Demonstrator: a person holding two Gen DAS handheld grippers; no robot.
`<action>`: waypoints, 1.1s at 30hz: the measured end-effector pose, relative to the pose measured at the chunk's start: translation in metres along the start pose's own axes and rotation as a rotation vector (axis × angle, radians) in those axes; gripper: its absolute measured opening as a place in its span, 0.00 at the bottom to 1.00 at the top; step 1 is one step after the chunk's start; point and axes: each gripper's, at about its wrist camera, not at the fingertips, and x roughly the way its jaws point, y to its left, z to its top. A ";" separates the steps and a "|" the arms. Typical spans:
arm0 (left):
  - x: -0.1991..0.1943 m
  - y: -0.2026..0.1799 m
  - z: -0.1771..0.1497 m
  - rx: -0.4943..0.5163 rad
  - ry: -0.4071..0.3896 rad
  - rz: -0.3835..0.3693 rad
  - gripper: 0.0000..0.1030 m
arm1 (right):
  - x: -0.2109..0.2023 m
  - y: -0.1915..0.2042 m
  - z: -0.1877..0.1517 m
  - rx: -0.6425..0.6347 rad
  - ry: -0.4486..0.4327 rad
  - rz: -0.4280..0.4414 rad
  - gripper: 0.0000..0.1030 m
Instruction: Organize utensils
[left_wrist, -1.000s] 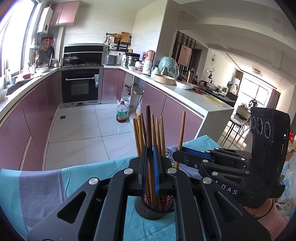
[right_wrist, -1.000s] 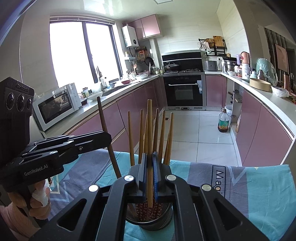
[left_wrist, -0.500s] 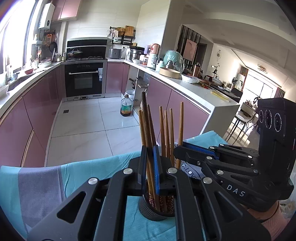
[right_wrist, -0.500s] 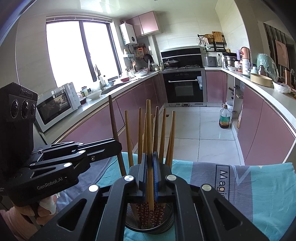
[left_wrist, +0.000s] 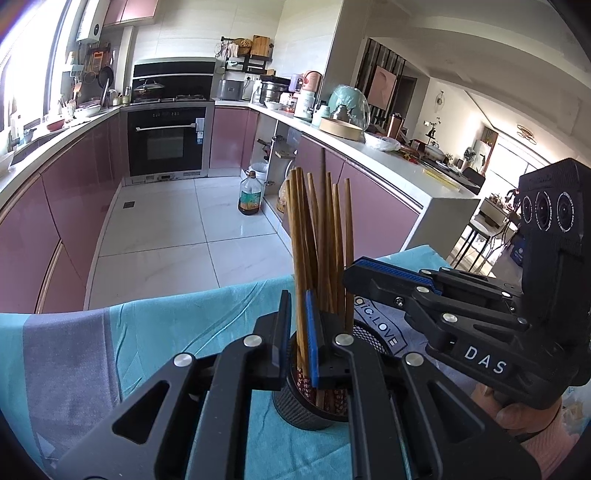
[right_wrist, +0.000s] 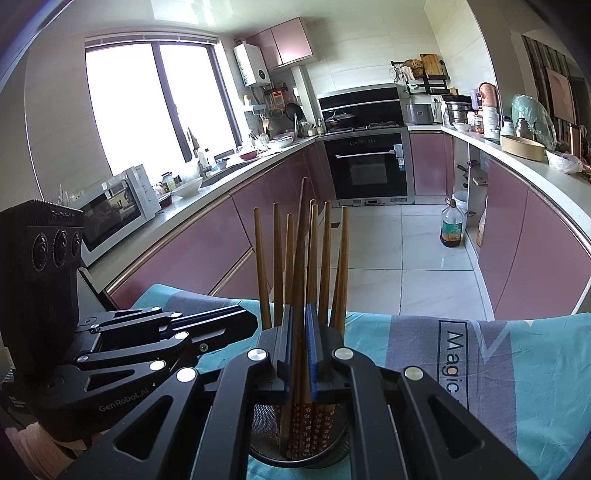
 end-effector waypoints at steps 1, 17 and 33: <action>0.001 0.001 -0.001 -0.002 0.003 0.001 0.08 | 0.000 0.001 -0.001 -0.002 0.000 0.000 0.06; -0.043 0.017 -0.038 0.005 -0.134 0.186 0.85 | -0.028 0.012 -0.030 -0.023 -0.068 -0.062 0.69; -0.127 0.035 -0.105 -0.024 -0.348 0.380 0.95 | -0.068 0.055 -0.087 -0.135 -0.212 -0.221 0.93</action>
